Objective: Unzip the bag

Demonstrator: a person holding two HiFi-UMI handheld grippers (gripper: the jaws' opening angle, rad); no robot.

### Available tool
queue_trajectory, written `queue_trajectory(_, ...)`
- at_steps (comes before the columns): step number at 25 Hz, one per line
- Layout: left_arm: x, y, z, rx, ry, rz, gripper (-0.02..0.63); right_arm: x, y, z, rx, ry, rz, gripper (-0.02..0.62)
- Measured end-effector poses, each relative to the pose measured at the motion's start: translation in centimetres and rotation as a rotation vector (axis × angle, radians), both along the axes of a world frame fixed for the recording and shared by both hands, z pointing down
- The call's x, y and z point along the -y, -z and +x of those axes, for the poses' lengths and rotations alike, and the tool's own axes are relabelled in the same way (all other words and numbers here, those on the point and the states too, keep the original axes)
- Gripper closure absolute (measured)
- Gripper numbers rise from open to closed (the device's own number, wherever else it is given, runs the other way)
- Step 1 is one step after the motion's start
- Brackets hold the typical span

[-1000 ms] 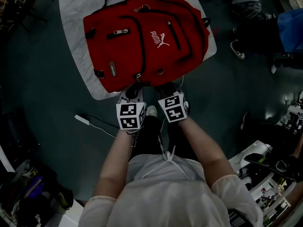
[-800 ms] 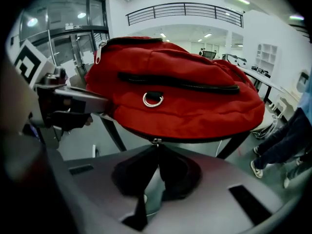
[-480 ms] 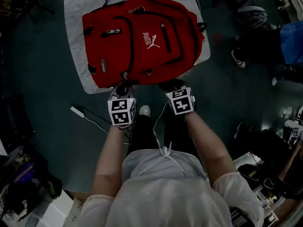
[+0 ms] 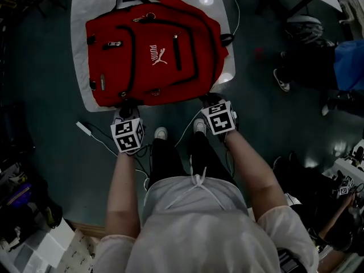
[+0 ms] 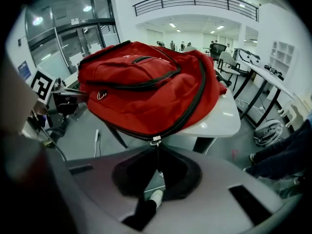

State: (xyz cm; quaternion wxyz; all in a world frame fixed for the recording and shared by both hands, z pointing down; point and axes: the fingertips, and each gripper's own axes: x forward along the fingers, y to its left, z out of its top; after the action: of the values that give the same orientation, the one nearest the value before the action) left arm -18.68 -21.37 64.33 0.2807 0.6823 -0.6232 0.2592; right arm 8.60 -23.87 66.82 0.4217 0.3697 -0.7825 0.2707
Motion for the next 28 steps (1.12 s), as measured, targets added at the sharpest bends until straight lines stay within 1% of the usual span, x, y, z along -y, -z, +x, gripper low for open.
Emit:
queue_trajectory(7,-0.2,0.0,-0.1,0.043,0.076,-0.016,0.586,2.0,0.5,2.5,-0.006,0.086,-0.014,0.568)
queue_trajectory(14,-0.2,-0.1,-0.2,0.047,0.123,-0.026,0.586,3.1,0.1,3.8,0.004,0.101,-0.035,0.566)
queue_trajectory(18,0.0,-0.1,-0.2,0.035,0.128,-0.027,0.586,3.2,0.1,3.8,0.034,0.077,-0.049,0.565)
queue_trajectory(21,-0.1,-0.1,-0.1,0.024,0.116,-0.032,0.586,3.1,0.5,3.9,0.028,0.059,-0.03,0.564)
queue_trajectory(23,-0.2,0.1,-0.1,0.028,0.11,-0.027,0.586,2.8,0.9,4.2,0.026,0.041,-0.015,0.535)
queue_trajectory(25,-0.7,0.5,0.1,0.036,0.104,-0.019,0.586,2.5,1.4,4.5,0.022,0.019,-0.003,0.534)
queue_trajectory(28,-2.0,1.4,0.7,0.001,0.102,-0.004,0.584,1.7,2.8,4.5,0.034,-0.022,0.022,0.532)
